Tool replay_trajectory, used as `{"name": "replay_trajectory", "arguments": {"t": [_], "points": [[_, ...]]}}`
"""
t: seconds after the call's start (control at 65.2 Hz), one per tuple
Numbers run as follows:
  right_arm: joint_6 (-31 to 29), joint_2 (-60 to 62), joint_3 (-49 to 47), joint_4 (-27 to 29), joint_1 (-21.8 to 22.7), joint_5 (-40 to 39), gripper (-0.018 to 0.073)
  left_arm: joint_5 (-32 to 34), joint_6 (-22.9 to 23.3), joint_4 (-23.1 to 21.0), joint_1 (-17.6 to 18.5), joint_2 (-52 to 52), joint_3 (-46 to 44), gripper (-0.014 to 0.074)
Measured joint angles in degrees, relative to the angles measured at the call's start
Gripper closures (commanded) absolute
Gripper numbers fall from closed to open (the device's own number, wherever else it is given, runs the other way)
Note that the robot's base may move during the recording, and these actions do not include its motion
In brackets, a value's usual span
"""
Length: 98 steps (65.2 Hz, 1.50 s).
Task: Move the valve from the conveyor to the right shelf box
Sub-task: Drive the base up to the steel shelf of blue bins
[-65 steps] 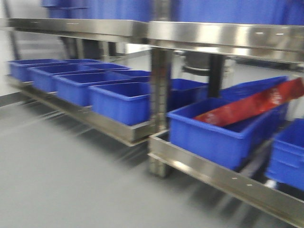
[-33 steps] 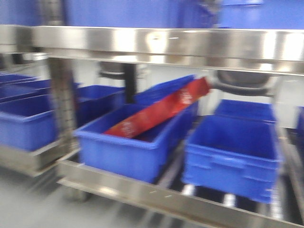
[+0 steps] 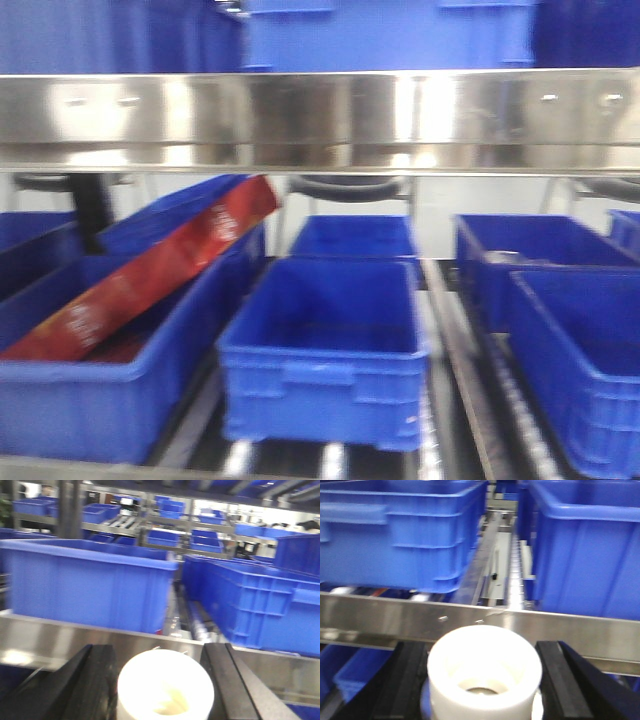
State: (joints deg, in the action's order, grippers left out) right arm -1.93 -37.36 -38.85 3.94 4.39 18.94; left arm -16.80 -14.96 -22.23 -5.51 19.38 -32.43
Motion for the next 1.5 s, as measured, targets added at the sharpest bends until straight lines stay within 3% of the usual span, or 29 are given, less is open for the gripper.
{"name": "replay_trajectory", "arguments": {"t": [1.503], "points": [[0.0, 0.0, 0.0, 0.0, 0.0, 0.0, 0.0722, 0.0, 0.0, 0.0, 0.0, 0.0, 0.0, 0.0707]]}}
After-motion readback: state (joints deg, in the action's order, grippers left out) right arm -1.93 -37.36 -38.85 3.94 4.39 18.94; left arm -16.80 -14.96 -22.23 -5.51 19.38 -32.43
